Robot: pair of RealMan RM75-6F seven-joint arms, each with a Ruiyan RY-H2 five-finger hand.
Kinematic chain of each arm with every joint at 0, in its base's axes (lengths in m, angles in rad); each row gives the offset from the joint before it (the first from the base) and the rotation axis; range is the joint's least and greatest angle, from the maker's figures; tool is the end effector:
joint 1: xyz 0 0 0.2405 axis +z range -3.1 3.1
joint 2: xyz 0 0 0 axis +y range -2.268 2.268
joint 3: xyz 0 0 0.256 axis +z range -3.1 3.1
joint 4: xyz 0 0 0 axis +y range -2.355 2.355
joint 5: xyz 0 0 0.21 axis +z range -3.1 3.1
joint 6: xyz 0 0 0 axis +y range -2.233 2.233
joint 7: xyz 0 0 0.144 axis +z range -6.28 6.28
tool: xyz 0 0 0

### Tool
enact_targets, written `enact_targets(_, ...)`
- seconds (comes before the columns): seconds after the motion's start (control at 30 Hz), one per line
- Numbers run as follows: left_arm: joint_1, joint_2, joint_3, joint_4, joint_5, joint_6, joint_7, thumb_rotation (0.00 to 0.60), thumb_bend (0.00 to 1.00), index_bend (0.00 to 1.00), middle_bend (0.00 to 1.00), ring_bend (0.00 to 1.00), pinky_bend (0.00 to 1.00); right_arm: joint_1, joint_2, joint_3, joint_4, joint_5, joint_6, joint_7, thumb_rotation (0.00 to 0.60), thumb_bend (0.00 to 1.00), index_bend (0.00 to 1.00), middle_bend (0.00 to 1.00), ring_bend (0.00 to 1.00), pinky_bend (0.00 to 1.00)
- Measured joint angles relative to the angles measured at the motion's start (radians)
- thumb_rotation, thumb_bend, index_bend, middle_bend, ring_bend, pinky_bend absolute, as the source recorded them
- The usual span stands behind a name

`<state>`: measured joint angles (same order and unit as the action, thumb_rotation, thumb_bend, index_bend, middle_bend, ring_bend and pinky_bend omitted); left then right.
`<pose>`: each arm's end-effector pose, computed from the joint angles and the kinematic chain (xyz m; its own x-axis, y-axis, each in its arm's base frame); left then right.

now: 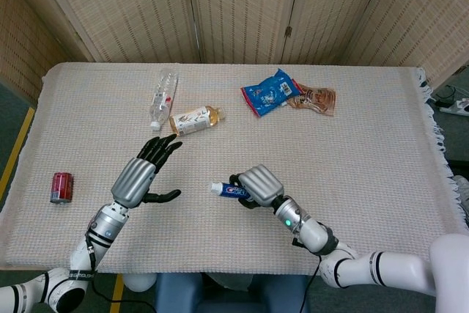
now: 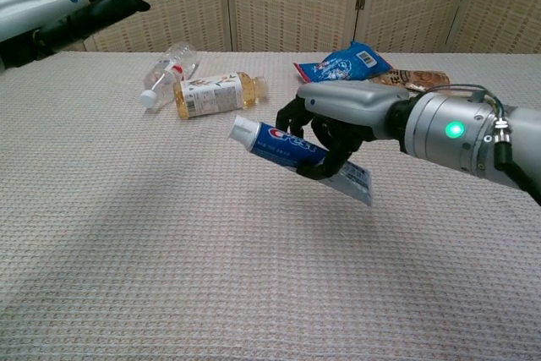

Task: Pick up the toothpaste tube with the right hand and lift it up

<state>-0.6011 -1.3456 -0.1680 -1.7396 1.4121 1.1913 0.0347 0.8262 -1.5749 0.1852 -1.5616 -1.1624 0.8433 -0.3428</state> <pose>-0.1322 0.3019 0.0611 0.1530 0.1540 0.9762 0.8851 -0.4606 -0.0661 -0.0909 -0.3247 -0.0427 0.4594 -0.3379 0.8215 -0.8022 -0.5549 0.2203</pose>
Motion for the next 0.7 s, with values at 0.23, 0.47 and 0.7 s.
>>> enact_targets(0.23, 0.020, 0.024, 0.015, -0.012, -0.019, 0.003, 0.036, 0.000, 0.12, 0.00, 0.00, 0.00, 0.00, 0.048, -0.039, -0.027, 0.058, 0.109, 0.007, -0.207, 0.600, 0.89, 0.42, 0.39, 0.49, 0.47)
enact_targets(0.47, 0.035, 0.045, 0.017, -0.008, -0.042, 0.000, 0.036, 0.000, 0.12, 0.00, 0.00, 0.00, 0.00, 0.069, -0.047, -0.036, 0.030, 0.237, 0.031, -0.301, 0.600, 0.69, 0.00, 0.07, 0.23, 0.25)
enact_targets(0.7, 0.056, 0.067, 0.020, 0.036, -0.041, 0.011, -0.013, 0.162, 0.12, 0.00, 0.00, 0.00, 0.00, 0.009, 0.038, -0.037, -0.057, 0.164, 0.120, -0.204, 0.600, 0.69, 0.00, 0.13, 0.27, 0.27)
